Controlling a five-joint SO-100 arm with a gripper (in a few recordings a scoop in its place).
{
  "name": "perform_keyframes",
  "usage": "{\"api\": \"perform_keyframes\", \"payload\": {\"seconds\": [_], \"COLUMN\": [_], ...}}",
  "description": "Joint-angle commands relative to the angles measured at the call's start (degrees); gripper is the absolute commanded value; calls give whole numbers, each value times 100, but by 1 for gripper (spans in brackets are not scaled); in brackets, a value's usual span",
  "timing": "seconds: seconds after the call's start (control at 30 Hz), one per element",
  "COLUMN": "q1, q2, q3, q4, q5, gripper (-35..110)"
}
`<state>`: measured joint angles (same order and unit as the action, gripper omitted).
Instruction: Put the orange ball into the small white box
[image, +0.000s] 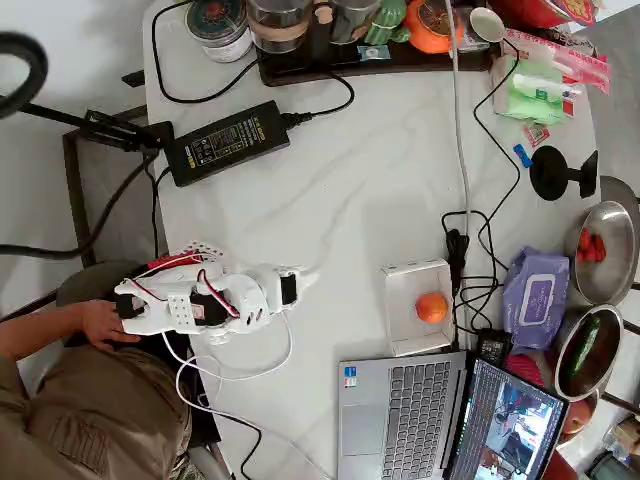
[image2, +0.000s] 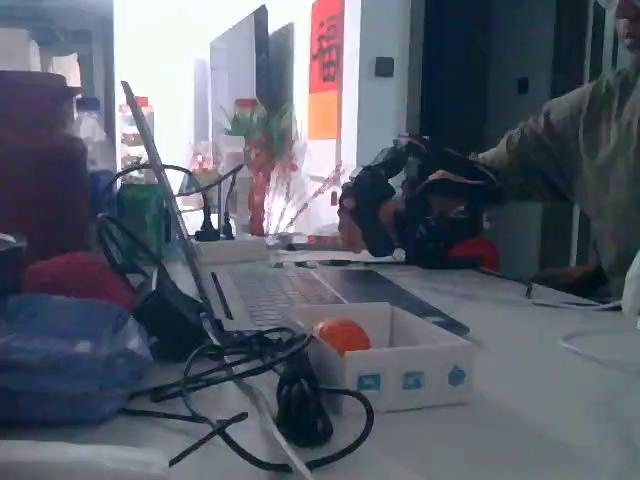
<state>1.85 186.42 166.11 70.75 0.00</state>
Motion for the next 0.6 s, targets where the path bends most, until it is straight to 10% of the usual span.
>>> {"api": "perform_keyframes", "payload": {"seconds": [0.0,0.57], "q1": [97,123], "q2": [26,26], "q3": [53,62], "q4": [88,97], "q5": [-26,-18], "gripper": [0,0]}}
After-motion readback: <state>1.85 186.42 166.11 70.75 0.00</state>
